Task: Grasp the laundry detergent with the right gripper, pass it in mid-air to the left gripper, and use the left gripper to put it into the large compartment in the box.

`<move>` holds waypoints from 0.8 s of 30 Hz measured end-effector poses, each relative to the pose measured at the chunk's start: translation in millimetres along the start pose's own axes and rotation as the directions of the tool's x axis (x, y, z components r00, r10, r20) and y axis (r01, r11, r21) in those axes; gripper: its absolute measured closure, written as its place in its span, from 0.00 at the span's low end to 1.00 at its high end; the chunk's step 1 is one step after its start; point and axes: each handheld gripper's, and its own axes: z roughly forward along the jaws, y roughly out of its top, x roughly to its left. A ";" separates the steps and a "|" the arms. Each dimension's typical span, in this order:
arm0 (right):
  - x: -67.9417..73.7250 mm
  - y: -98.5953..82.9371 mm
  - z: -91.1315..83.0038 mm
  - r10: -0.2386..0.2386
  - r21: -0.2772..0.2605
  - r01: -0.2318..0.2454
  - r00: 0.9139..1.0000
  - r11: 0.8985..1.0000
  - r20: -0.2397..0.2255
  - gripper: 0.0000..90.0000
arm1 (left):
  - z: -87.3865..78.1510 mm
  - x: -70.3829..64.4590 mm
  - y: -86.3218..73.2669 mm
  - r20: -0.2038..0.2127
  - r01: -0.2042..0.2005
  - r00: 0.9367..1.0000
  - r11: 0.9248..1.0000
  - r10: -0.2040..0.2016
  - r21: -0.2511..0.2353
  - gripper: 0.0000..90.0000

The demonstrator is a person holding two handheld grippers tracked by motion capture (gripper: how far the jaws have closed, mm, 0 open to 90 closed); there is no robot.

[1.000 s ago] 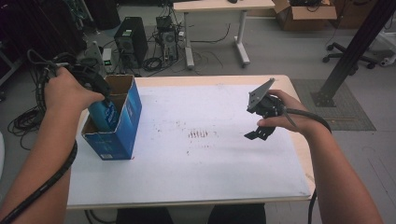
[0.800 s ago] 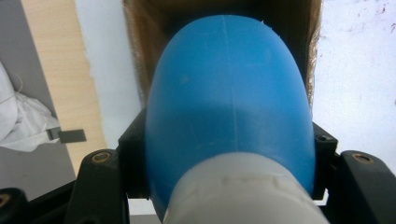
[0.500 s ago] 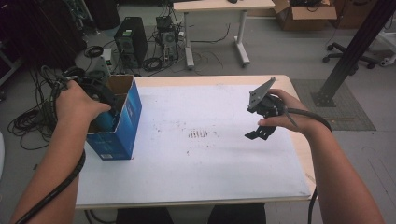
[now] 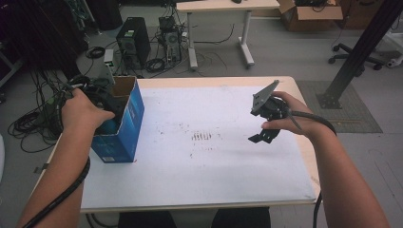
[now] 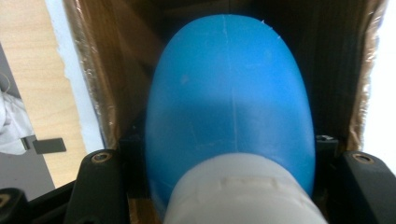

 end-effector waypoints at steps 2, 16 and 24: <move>0.1 -0.1 0.2 0.001 -0.004 -0.001 1.000 1.000 0.000 0.03 | 2.6 0.5 0.2 -0.002 0.002 1.000 1.000 -0.002 0.005 0.42; -0.3 -3.3 -0.1 0.014 -0.006 -0.014 1.000 1.000 0.001 0.03 | 13.7 2.0 2.0 -0.005 -0.007 1.000 1.000 0.007 0.014 0.42; -0.4 -4.9 -2.6 0.021 -0.007 -0.021 1.000 1.000 0.004 0.03 | 14.4 5.9 1.5 0.007 -0.016 1.000 1.000 0.016 0.013 0.42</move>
